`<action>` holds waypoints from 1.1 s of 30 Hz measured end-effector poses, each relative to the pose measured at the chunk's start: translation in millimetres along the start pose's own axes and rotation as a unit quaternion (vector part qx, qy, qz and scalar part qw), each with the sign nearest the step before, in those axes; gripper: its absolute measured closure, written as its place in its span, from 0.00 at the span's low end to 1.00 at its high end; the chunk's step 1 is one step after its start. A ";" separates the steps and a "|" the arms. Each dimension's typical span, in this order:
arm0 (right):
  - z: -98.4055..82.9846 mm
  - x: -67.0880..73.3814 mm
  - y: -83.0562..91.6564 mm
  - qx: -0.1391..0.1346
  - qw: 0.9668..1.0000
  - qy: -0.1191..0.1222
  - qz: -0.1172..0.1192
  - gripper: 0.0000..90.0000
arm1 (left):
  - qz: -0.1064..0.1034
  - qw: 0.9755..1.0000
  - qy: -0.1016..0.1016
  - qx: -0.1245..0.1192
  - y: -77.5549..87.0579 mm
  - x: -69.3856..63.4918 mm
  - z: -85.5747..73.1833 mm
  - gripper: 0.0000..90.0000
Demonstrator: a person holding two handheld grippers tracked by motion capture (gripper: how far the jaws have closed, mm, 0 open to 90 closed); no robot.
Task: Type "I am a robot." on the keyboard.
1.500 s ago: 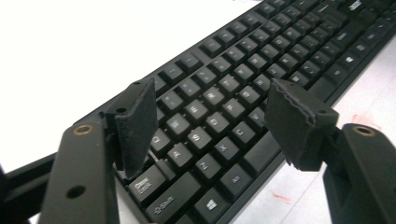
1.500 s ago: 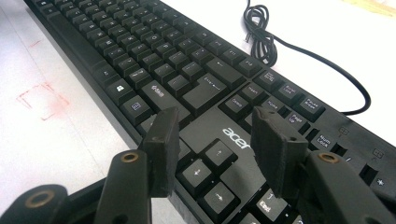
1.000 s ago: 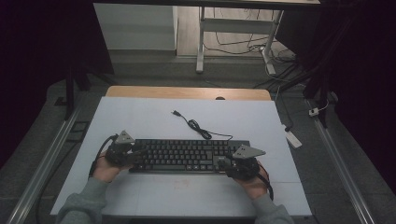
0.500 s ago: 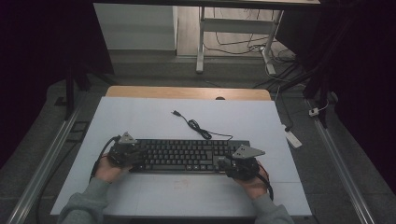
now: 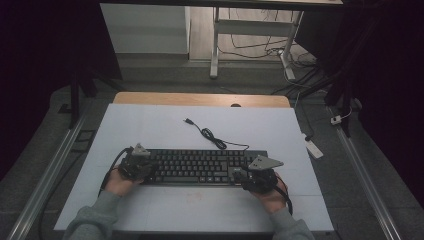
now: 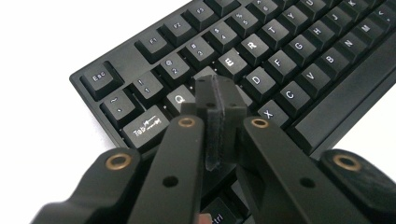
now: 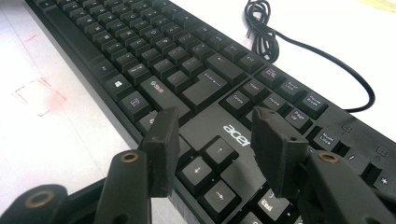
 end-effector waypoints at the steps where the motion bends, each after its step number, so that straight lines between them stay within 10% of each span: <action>1: -0.1 0.1 0.1 0.000 1.000 -0.001 0.000 0.58 | 0.000 1.000 0.000 0.000 0.0 0.0 0.0 0.99; 16: 0.2 0.3 0.4 -0.001 1.000 -0.002 0.000 0.58 | -0.006 1.000 0.000 -0.013 3.2 -0.5 0.6 0.98; 33: -1.9 -1.1 2.7 -0.002 1.000 -0.008 0.000 0.58 | -0.032 0.995 0.031 -0.090 29.7 3.2 9.5 0.44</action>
Point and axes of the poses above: each handheld gripper's, and its own axes: y roughly backward along the jaws, z roughly out of its top, x roughly to its left, the point moved 6 cm from there along -y, roughly forward along the jaws, and after that the axes turned 9 degrees about x, right-handed, at the moved point
